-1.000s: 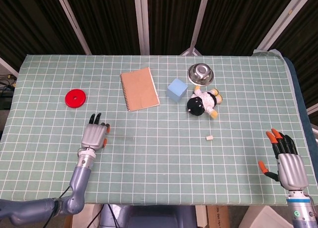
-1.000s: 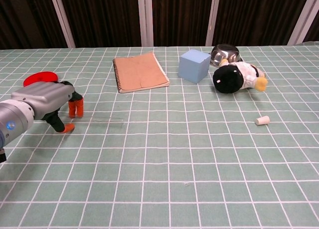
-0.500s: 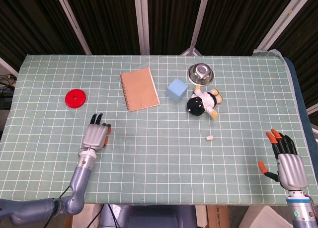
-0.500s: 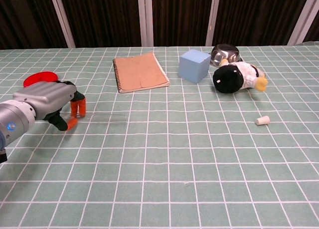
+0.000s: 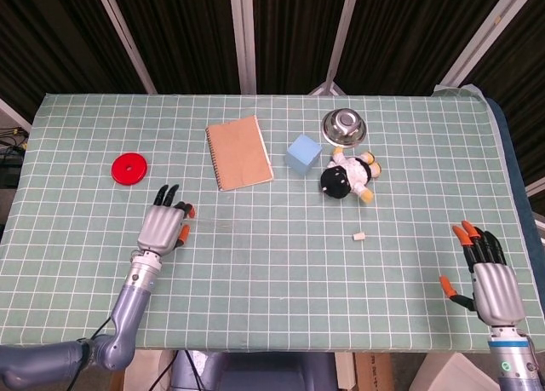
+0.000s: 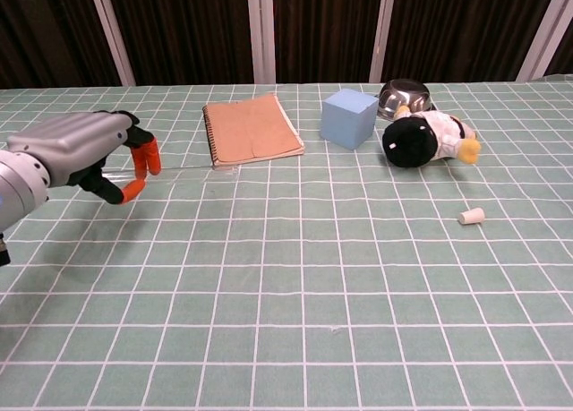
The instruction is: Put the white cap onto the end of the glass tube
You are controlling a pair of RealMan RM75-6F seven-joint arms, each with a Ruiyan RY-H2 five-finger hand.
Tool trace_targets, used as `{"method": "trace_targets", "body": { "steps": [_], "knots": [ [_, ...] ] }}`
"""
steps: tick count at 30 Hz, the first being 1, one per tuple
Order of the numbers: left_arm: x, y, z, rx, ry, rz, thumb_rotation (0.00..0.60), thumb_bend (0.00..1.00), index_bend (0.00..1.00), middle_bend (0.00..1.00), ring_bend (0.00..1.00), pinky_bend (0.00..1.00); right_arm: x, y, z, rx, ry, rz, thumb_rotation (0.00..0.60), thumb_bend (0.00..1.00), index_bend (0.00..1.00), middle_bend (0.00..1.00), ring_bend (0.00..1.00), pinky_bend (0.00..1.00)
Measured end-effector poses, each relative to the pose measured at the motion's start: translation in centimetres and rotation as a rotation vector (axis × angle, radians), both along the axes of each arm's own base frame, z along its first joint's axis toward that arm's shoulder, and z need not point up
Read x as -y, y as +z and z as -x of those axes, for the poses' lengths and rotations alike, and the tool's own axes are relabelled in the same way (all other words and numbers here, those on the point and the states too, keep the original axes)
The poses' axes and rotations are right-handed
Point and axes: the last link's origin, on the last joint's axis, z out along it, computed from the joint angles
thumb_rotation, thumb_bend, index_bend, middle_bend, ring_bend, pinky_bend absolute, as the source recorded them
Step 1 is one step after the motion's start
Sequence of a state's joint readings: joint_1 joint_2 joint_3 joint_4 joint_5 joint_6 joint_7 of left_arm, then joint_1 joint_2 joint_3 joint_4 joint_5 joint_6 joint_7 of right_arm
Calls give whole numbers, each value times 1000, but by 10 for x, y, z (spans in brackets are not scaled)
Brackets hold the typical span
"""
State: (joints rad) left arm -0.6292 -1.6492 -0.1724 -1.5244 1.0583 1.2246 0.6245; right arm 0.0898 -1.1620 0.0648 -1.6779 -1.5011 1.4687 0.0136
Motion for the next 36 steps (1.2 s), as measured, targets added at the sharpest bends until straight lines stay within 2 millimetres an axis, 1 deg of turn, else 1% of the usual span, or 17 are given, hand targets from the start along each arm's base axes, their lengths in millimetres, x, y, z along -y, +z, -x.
{"method": "trace_targets", "body": {
  "steps": [5, 7, 9, 12, 15, 19, 22, 26, 30, 34, 36],
  "knots": [
    [-6, 15, -9, 41, -28, -16, 600, 760, 478, 473, 63, 0, 14, -6, -7, -45, 11, -27, 600, 358, 6, 1, 0, 0],
    [-7, 20, -12, 46, -36, -20, 600, 760, 479, 473, 63, 0, 25, -9, -13, -61, 25, -40, 600, 357, 70, 30, 0, 0],
    [-8, 26, -15, 52, -44, -24, 600, 759, 479, 473, 63, 0, 36, -13, -21, -68, 40, -48, 600, 358, 185, 99, 0, 0],
    [-10, 33, -22, 64, -56, -25, 600, 759, 479, 473, 63, 0, 55, -22, -35, -79, 69, -64, 600, 357, 266, 165, 0, 0],
    [-13, 41, -29, 78, -73, -28, 600, 759, 479, 473, 63, 0, 72, -32, -47, -109, 98, -89, 600, 358, 322, 194, 0, 0],
    [-15, 47, -35, 92, -82, -27, 600, 758, 479, 473, 63, 0, 93, -49, -59, -149, 114, -125, 600, 357, 348, 209, 0, 0],
    [-16, 50, -36, 92, -85, -26, 600, 759, 479, 473, 63, 0, 104, -60, -65, -182, 128, -159, 600, 358, 350, 211, 0, 0],
    [-17, 53, -37, 85, -90, -27, 600, 759, 479, 473, 63, 0, 114, -76, -66, -233, 148, -210, 600, 357, 407, 226, 2, 0],
    [-16, 56, -37, 80, -94, -28, 600, 758, 479, 473, 63, 0, 123, -91, -58, -289, 158, -257, 600, 358, 446, 230, 2, 0],
    [-17, 58, -38, 75, -97, -33, 600, 758, 479, 473, 63, 0, 128, -104, -52, -312, 161, -293, 600, 357, 448, 230, 2, 0],
    [-17, 59, -38, 71, -99, -36, 600, 759, 479, 473, 63, 0, 129, -106, -49, -320, 159, -297, 600, 357, 448, 230, 2, 0]
  ]
}}
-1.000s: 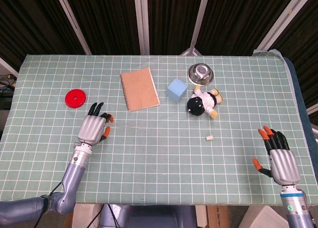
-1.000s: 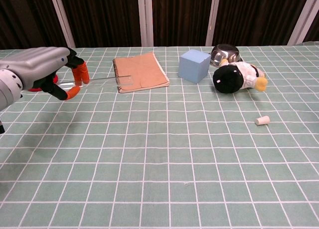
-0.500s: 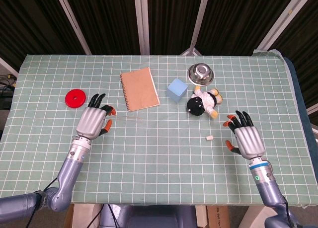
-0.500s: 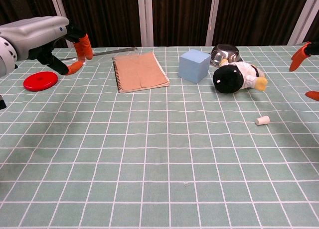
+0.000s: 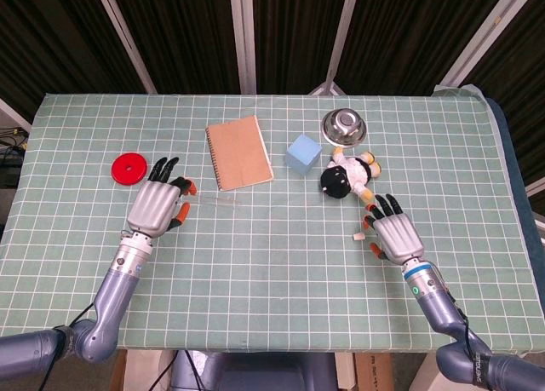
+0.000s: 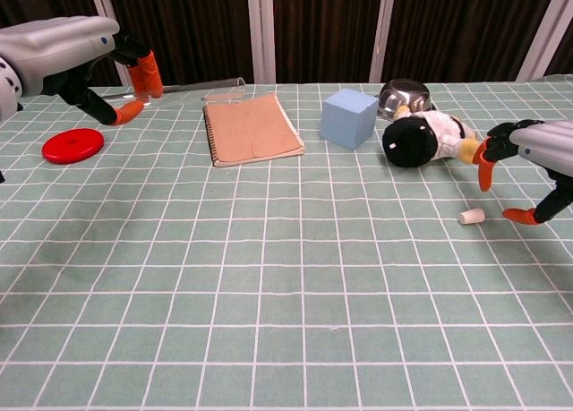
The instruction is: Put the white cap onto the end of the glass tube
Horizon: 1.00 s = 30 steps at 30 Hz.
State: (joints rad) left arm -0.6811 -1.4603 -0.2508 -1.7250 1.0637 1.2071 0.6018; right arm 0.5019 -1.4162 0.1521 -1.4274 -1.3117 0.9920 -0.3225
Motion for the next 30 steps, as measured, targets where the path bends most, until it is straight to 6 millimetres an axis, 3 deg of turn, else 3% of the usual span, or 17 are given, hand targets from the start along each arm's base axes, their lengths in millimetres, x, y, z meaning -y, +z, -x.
{"method": "trace_targets", "body": {
  "steps": [30],
  "knots": [
    [-1, 3, 4, -14, 7, -21, 600, 758, 478, 473, 63, 0, 12, -30, 3, 0, 1, -16, 600, 358, 468, 230, 3, 0]
  ]
}}
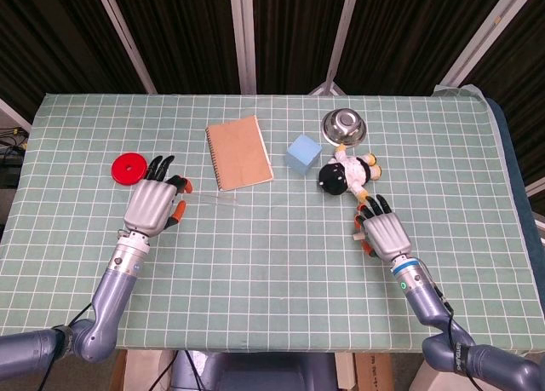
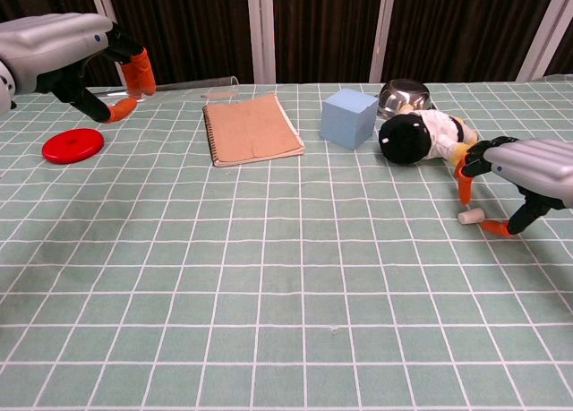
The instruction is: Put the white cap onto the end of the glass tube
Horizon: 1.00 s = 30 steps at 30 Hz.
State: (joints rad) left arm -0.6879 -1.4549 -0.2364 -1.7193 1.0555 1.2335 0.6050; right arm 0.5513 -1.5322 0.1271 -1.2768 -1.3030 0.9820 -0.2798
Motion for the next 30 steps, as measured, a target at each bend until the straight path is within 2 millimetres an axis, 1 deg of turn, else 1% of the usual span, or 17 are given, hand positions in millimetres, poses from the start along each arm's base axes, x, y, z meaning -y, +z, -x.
{"method": "trace_targets", "body": {
  "steps": [12, 28, 30],
  "knots": [
    [-2, 2, 4, 0, 9, -6, 600, 759, 478, 473, 63, 0, 2, -4, 1, -13, -12, 7, 600, 358, 511, 230, 3, 0],
    [-1, 3, 6, -1, 8, -7, 600, 759, 478, 473, 63, 0, 2, -5, 3, -19, -19, 18, 600, 358, 515, 231, 3, 0],
    [-1, 3, 6, 0, 7, -7, 600, 759, 478, 473, 63, 0, 2, -5, 3, -16, -21, 18, 600, 358, 538, 234, 3, 0]
  ]
}}
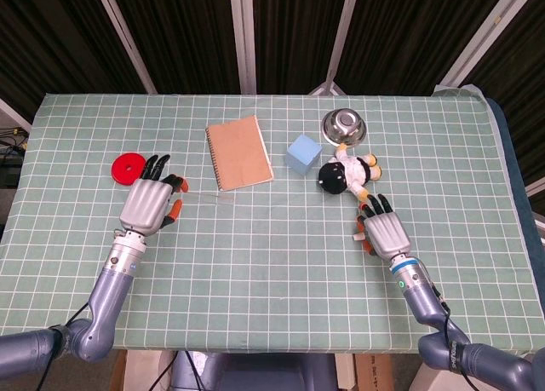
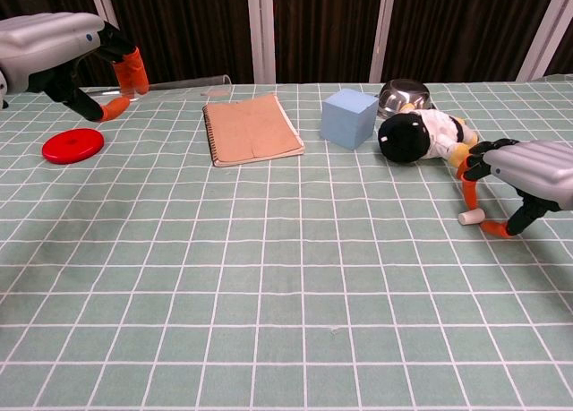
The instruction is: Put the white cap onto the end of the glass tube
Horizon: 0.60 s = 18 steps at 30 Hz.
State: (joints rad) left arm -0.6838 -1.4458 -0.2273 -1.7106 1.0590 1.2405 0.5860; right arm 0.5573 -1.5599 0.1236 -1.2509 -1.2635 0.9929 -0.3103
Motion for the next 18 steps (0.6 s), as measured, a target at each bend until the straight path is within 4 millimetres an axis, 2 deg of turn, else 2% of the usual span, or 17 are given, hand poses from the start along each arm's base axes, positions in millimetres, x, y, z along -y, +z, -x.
{"method": "trace_targets", "body": {
  "steps": [6, 12, 18],
  "knots": [
    [1, 0, 0, 3, 2, 1, 600, 758, 478, 473, 63, 0, -2, 0, -2, 9, 7, 3, 600, 358, 609, 251, 9, 0],
    [2, -1, 1, 9, 8, 5, 600, 759, 478, 473, 63, 0, -3, 1, -6, 23, 13, 12, 600, 358, 613, 252, 10, 0],
    [2, -7, -1, 32, 19, 18, 600, 759, 478, 475, 63, 0, 2, 15, -12, 42, 32, 61, 600, 358, 613, 252, 10, 0]
  ]
}}
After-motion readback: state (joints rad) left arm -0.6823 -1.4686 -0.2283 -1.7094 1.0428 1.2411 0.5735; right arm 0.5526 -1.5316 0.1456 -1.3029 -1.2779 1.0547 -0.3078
